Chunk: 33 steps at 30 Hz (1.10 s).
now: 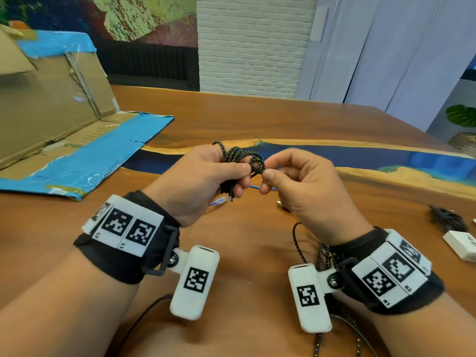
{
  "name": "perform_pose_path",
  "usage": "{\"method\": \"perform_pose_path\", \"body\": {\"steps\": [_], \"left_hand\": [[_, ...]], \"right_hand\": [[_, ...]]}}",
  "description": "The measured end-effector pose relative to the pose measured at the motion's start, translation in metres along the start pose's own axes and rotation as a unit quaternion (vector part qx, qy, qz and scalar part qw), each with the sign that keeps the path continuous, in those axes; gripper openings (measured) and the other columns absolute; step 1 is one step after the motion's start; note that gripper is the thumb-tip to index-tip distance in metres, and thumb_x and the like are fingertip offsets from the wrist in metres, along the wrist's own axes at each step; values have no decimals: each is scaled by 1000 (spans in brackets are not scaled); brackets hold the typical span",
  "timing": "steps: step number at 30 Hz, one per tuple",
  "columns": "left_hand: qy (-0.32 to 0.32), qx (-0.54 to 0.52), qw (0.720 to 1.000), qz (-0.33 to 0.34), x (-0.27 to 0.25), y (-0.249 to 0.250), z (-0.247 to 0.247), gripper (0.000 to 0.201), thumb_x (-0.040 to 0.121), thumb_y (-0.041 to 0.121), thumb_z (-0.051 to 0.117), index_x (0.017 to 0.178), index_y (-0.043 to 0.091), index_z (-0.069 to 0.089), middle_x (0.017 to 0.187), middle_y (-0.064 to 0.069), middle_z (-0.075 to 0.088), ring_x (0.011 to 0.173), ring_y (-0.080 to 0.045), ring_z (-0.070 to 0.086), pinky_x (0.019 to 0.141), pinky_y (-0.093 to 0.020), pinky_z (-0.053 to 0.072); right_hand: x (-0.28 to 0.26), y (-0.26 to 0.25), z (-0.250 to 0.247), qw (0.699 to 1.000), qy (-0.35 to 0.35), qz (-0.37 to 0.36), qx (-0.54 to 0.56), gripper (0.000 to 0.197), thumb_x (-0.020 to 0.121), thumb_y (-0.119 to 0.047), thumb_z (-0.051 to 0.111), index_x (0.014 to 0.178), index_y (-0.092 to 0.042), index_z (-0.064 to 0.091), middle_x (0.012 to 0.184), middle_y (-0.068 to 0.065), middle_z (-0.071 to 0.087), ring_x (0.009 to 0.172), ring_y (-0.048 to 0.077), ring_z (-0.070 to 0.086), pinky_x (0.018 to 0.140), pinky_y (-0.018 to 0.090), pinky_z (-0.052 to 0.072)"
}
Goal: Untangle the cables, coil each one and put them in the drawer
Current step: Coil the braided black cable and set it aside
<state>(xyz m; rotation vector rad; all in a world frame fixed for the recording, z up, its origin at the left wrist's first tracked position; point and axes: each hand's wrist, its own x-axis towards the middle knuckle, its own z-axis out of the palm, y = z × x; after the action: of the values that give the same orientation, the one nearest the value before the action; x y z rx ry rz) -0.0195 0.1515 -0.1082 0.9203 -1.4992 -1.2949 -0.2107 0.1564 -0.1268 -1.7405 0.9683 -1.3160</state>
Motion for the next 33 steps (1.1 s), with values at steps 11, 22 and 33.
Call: {"method": "perform_pose_path", "body": {"steps": [11,22,33], "left_hand": [[5,0,1000,17,-3,4,1,14,97,-2,55,88,3,63,72,-12,68,56,-16,55,59,-21,49],[43,37,998,-9,2,-2,-2,6,93,-4,64,91,2,62,79,-17,74,57,-15,60,61,-24,53],[0,-41,999,2,-2,5,-3,4,89,1,63,91,4,61,67,-6,67,54,-13,53,55,-19,47]], "right_hand": [[1,1,-4,996,-10,25,-88,15,94,-8,71,85,-20,74,60,-3,62,52,15,55,47,33,47],[3,3,-2,984,-32,-18,-172,15,102,-17,59,91,-20,69,64,-19,59,55,-1,51,53,9,36],[16,5,-23,985,52,34,-158,33,103,-40,40,75,-31,55,59,-12,37,50,10,30,52,31,25]]}}
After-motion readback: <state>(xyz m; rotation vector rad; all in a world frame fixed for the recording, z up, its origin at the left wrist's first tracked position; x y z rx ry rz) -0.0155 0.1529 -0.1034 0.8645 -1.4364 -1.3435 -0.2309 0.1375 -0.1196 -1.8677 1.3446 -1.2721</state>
